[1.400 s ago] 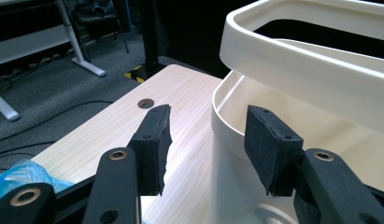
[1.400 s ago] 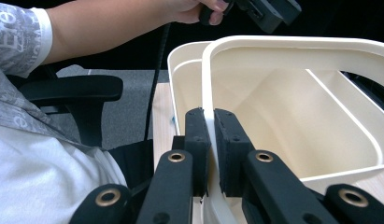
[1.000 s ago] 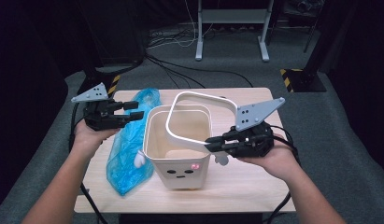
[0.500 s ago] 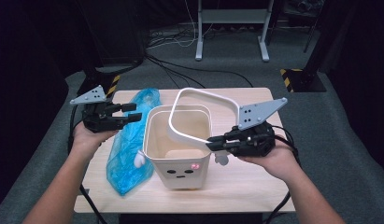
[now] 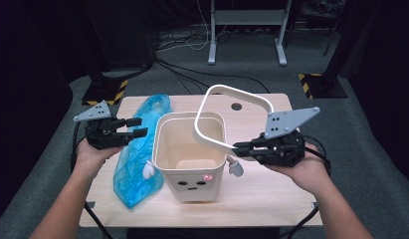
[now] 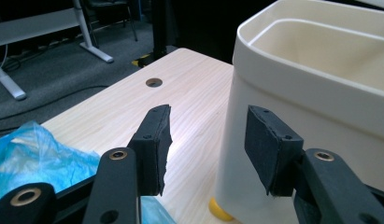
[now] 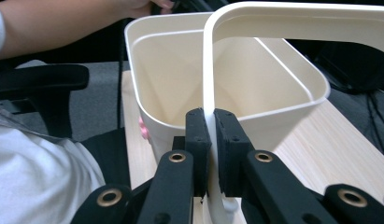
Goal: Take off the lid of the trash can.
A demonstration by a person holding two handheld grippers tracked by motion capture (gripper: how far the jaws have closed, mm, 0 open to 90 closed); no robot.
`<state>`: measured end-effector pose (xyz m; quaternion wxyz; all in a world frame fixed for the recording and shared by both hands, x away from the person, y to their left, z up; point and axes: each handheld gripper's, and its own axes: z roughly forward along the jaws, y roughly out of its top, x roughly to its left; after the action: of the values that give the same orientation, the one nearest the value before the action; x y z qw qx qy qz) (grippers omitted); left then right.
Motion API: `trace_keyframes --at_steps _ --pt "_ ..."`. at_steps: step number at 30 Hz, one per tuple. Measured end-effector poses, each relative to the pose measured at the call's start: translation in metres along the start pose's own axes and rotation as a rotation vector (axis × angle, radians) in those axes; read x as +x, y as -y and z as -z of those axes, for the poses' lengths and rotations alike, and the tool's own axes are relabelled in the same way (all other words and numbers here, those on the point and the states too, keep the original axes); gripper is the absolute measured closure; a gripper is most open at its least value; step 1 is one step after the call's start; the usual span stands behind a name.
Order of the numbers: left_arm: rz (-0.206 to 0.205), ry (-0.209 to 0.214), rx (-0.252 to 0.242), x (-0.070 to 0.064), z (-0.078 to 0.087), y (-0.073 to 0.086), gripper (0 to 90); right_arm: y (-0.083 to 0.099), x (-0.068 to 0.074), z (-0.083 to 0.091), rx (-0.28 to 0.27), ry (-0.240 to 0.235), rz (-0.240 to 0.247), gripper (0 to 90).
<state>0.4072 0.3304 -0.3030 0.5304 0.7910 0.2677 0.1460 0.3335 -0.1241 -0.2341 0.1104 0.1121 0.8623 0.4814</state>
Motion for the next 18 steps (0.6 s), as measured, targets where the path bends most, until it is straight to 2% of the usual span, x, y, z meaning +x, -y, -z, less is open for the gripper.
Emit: trace_keyframes --at_steps 6,18 --pt "-0.004 -0.020 0.016 -0.001 0.005 0.013 50.4 0.006 -0.004 0.008 0.015 0.048 -0.012 84.6" --pt "-0.004 -0.031 0.029 -0.007 0.008 0.038 50.4 0.024 -0.014 0.023 0.019 0.134 -0.055 84.6"
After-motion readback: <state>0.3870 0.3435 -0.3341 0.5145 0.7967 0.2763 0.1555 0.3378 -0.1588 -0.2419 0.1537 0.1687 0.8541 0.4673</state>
